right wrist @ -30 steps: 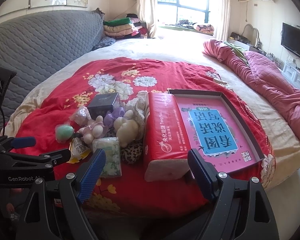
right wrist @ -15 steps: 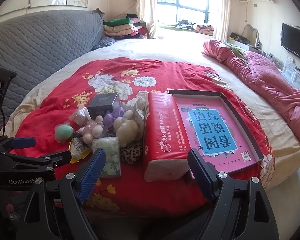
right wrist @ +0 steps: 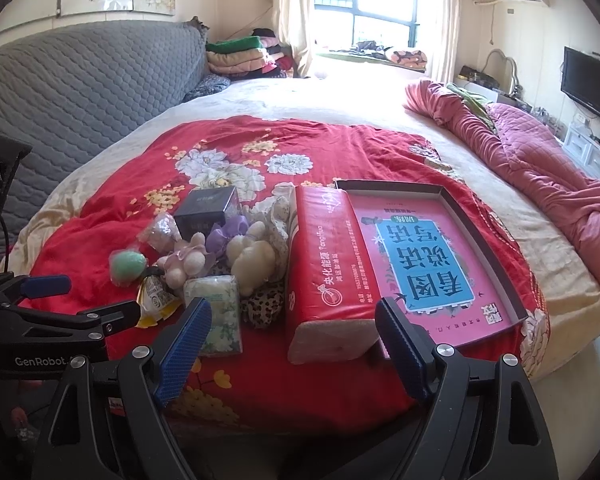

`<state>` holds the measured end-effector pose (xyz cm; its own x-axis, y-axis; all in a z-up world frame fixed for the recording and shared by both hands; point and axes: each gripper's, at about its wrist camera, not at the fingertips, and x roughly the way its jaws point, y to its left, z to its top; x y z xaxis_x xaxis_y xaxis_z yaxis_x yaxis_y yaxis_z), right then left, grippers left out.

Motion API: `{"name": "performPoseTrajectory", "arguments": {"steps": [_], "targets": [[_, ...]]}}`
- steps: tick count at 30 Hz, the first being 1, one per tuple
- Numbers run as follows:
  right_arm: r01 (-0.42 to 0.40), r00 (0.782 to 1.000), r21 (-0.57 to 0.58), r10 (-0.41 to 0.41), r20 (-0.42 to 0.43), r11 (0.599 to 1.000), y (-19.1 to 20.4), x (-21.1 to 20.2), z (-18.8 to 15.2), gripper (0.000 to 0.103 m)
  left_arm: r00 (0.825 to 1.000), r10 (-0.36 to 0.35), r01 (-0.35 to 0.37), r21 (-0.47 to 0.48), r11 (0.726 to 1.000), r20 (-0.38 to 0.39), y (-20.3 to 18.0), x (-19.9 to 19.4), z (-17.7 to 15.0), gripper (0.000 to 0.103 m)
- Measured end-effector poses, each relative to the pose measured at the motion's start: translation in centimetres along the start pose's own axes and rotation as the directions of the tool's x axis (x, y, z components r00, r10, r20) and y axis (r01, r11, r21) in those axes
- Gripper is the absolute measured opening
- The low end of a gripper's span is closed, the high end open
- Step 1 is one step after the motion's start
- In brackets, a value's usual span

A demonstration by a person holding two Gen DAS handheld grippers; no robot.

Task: Organize soft objects
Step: 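Reach the left tool to the bagged green sponge while the right tool reaches the tissue pack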

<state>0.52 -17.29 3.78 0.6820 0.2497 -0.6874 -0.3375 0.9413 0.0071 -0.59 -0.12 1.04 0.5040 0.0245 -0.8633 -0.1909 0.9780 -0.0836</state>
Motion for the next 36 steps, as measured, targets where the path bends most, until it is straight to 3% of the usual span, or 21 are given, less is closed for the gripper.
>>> {"name": "performPoseTrajectory", "arguments": {"steps": [10,21,25,33,36], "targets": [[-0.009,1.000,-0.046,0.008,-0.007,0.999,1.5,0.7,0.3,0.085,1.000,-0.015,0.015,-0.059,0.998,0.001,2.4,0.3,0.1,0.101],[-0.049,0.997,-0.137,0.040,-0.065,0.989,5.4,4.0,0.2,0.085,1.000,-0.010,0.009,-0.215,0.977,-0.006,9.8,2.3,0.8,0.101],[-0.053,0.996,-0.154,0.041,-0.084,0.987,6.6,5.5,-0.1,0.085,0.998,-0.055,0.049,-0.254,0.966,-0.017,11.4,3.5,1.1,0.101],[-0.059,0.988,-0.189,0.031,-0.152,0.980,8.2,8.5,-1.1,0.085,0.998,-0.035,0.027,-0.131,0.991,-0.059,11.0,7.7,3.9,0.101],[-0.037,0.986,-0.195,0.004,-0.166,0.980,8.4,9.6,-1.2,0.085,0.997,-0.042,0.032,-0.133,0.991,-0.071,11.2,9.0,4.4,0.100]]}}
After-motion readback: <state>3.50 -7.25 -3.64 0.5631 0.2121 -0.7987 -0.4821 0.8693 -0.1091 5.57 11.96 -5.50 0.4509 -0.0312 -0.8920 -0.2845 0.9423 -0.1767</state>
